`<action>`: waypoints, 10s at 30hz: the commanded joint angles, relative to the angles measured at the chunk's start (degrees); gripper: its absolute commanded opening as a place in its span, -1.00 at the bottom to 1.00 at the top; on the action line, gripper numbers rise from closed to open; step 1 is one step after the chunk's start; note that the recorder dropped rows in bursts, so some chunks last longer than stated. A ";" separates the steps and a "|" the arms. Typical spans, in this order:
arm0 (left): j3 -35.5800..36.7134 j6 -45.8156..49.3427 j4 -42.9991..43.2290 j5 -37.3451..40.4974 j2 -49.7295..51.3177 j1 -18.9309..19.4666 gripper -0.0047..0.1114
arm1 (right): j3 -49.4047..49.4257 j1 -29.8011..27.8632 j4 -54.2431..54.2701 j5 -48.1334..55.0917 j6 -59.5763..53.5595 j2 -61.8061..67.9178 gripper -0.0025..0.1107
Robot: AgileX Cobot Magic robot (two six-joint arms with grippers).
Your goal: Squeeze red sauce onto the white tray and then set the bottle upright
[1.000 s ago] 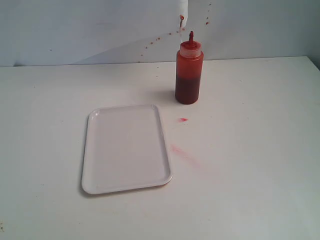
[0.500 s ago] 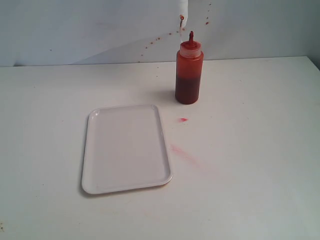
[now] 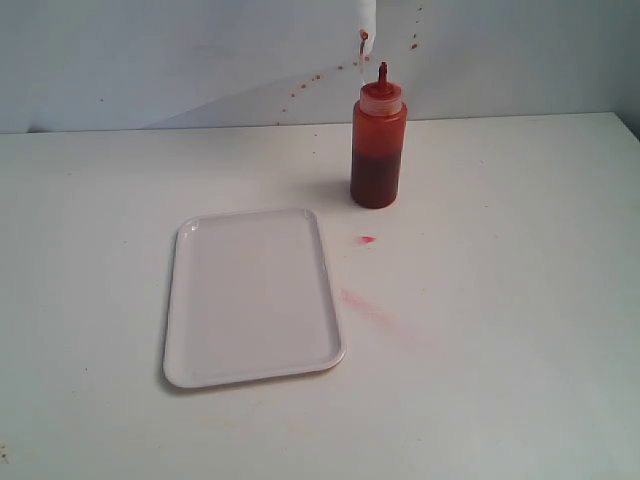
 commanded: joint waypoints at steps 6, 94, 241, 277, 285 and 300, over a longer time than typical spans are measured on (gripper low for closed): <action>0.27 0.83 3.20 -8.07 -0.24 0.16 -0.92 | 0.19 0.14 0.23 -0.52 0.23 -0.30 -0.96; -100.77 -24.58 30.61 -57.85 152.53 -25.94 0.85 | 0.19 0.14 0.23 -0.52 0.25 -0.30 -0.96; -103.87 -48.89 74.96 -74.04 149.65 -7.75 -0.38 | 0.19 0.14 0.23 -0.52 0.36 -0.30 -0.96; -106.84 -49.22 64.69 -65.90 149.87 -7.85 0.15 | 0.19 0.14 0.23 -0.52 0.36 -0.30 -0.96; -110.63 -50.07 65.71 -58.32 149.99 -7.75 -0.91 | 0.19 0.14 0.23 -0.52 0.36 -0.30 -0.96; -150.18 -85.72 93.17 -75.31 169.33 -3.99 -0.91 | 0.19 0.14 0.23 -0.52 0.36 -0.30 -0.96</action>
